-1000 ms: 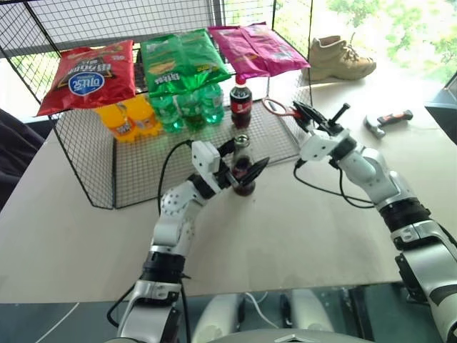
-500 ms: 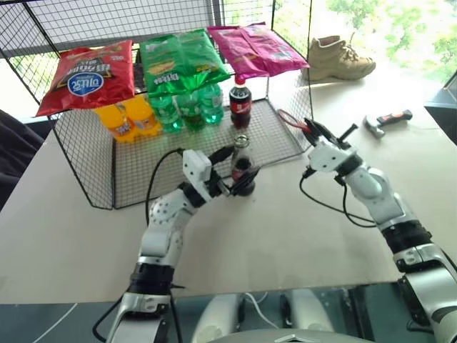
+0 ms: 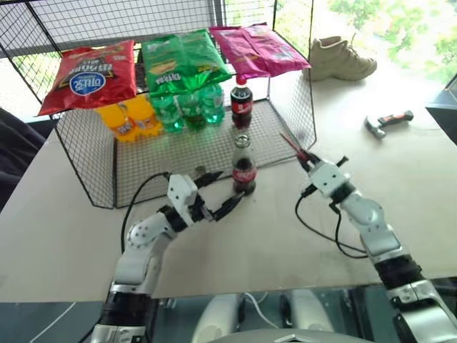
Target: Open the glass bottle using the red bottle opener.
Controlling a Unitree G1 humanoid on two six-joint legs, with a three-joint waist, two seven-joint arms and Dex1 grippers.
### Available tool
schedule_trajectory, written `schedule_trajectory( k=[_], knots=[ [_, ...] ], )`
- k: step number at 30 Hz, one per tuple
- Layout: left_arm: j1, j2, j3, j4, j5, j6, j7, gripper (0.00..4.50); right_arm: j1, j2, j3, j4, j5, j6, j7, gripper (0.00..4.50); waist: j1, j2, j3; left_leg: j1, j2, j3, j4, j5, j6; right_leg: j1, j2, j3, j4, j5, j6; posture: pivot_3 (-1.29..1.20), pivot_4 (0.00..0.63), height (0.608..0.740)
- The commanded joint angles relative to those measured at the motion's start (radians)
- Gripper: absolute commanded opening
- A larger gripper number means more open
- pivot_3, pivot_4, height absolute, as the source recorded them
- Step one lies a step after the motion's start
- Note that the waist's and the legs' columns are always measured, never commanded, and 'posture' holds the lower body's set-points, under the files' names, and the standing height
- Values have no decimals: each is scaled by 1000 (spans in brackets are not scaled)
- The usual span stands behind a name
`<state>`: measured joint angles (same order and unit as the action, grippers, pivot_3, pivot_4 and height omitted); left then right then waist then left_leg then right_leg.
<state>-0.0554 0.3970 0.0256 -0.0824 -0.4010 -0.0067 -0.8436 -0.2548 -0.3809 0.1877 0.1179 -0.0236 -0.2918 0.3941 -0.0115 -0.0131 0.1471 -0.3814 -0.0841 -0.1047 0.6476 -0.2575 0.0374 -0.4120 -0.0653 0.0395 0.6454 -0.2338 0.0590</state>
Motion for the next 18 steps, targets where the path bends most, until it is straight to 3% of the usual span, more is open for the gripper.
schedule_trajectory(
  k=[1,6,11,15,18],
  knots=[
    [42,22,39,-50,0,3,26,4395,89,-8,-21,-194,174,154,105,0,1,0,0,0,0,0,0,0,1,0,0,0,0,0,0,0,150,740],
    [115,40,66,-92,-3,16,50,4395,215,-49,-82,-383,399,460,173,0,0,1,0,0,0,0,0,-3,5,1,-1,1,-1,0,0,0,150,740],
    [160,52,84,-119,-9,32,66,4395,278,-112,-127,-473,504,650,208,0,2,1,1,0,0,-1,0,-3,5,1,-2,0,-1,0,0,0,150,740],
    [181,64,99,-122,3,45,90,4500,300,-156,-148,-498,517,699,235,1574,2,1,1,0,0,-1,0,-3,5,1,-2,-1,-1,0,0,0,150,740],
    [195,73,110,-129,-5,56,88,4500,316,-177,-175,-488,507,693,251,3147,4,1,1,0,0,-1,0,-3,5,1,-2,-1,-2,0,0,0,150,740]
  ],
)
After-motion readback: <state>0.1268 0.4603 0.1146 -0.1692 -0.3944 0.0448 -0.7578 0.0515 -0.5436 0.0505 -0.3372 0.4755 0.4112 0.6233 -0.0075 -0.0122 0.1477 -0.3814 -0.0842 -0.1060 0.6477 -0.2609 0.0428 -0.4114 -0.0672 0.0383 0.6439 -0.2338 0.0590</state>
